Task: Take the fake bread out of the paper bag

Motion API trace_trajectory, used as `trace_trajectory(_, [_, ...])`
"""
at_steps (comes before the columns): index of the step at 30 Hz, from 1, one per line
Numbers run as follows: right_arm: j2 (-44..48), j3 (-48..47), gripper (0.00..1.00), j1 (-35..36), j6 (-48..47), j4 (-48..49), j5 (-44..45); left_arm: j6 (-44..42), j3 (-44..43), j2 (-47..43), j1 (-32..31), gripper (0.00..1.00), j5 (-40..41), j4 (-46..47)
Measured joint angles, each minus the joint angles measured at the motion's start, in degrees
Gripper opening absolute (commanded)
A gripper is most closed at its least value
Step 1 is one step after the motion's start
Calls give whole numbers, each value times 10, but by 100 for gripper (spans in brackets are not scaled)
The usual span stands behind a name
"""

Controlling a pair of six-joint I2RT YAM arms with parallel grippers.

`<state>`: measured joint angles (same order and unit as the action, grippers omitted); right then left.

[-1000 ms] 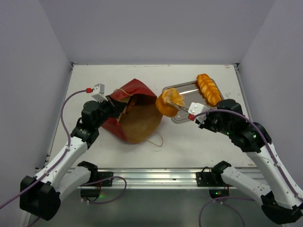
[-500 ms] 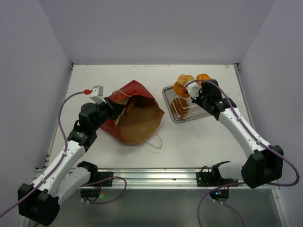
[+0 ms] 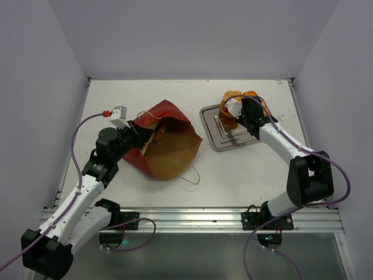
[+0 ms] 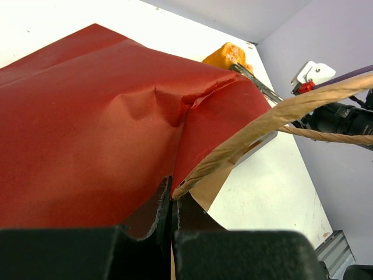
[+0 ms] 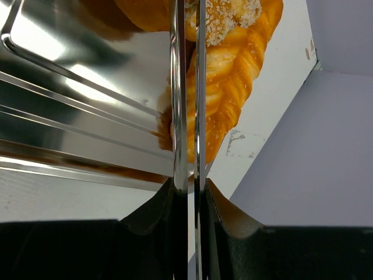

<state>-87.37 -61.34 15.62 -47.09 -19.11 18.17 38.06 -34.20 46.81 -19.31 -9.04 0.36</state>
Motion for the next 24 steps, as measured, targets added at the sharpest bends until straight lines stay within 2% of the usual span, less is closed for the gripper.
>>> trace_trajectory(6, [-4, 11, 15, -16, -11, 20, 4, -2, 0, -1, 0, 0, -1, -1])
trace_trajectory(13, [-4, 35, 39, -21, -18, 25, 3, -2, 0, -2, 0, 0, -2, -1])
trace_trajectory(16, [-4, 35, 45, -22, -14, 24, 2, -2, 0, -2, 0, 0, -2, -2])
trace_trajectory(24, [17, 14, 48, -32, 19, -35, -45, -2, 0, -2, 0, 0, -2, -2])
